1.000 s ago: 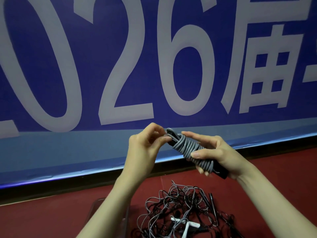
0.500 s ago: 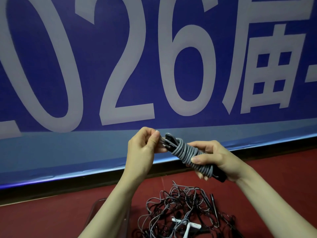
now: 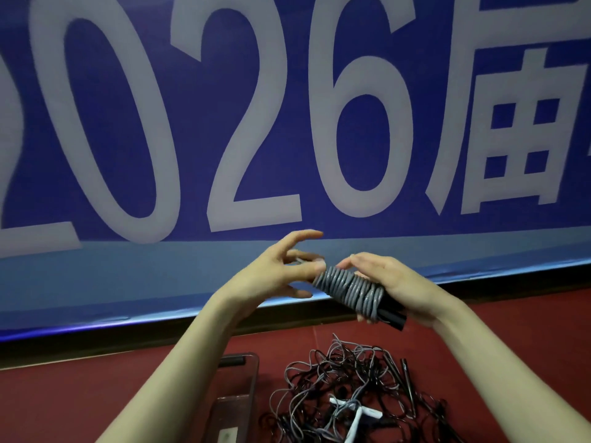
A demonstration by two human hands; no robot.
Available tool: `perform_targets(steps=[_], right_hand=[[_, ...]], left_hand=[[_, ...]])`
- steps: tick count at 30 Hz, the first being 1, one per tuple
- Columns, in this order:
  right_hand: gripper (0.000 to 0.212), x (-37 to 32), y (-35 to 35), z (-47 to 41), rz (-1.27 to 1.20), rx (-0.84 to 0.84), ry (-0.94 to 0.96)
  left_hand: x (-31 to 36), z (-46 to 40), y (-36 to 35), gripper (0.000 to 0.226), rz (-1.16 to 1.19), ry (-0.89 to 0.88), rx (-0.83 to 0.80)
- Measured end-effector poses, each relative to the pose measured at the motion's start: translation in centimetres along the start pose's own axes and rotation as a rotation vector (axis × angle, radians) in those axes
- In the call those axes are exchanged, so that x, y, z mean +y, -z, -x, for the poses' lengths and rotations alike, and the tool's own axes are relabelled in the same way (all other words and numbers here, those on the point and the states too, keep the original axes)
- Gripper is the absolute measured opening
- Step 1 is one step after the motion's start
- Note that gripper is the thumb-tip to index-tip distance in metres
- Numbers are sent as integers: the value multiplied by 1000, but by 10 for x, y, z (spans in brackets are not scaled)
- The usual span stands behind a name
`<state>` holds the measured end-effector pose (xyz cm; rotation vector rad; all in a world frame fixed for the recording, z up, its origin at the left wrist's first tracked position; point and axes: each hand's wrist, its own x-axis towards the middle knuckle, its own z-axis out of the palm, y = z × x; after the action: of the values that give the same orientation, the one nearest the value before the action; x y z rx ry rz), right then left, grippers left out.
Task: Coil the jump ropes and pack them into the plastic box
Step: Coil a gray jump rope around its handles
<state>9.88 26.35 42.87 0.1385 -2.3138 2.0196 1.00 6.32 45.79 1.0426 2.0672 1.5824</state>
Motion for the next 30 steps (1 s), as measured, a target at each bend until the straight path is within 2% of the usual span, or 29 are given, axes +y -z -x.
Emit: perform_targets(steps=[3,6,9,11,15,20,23,26,30], right_hand=[[37,-4,-5,3,-152,10,-38],[24,-8,-4,5,-244,40,-36],[38,-6,-3,1,-286,58,-5],[45,1,-8,-3,-232,81,0],[50,25,-32,-30,-139,221,18],[49,66,-70,-61,-36,236,4],[43,103,-107,-88,6,182,-47],[40,150,-140,-120,41,164,-71],[47,212,-170,-155,130,109,-109]], left_hand=[[7,2,-8,31,-146,-32,41],[5,6,-4,26,-80,-25,149],[-10,8,10,21,-32,-33,237],[-19,8,18,20,-34,-39,289],[-45,7,38,22,-8,-29,379],[-104,23,75,36,-172,26,417],[-152,36,100,45,-124,105,454],[-206,42,125,48,-203,164,420],[-272,52,147,48,-392,254,237]])
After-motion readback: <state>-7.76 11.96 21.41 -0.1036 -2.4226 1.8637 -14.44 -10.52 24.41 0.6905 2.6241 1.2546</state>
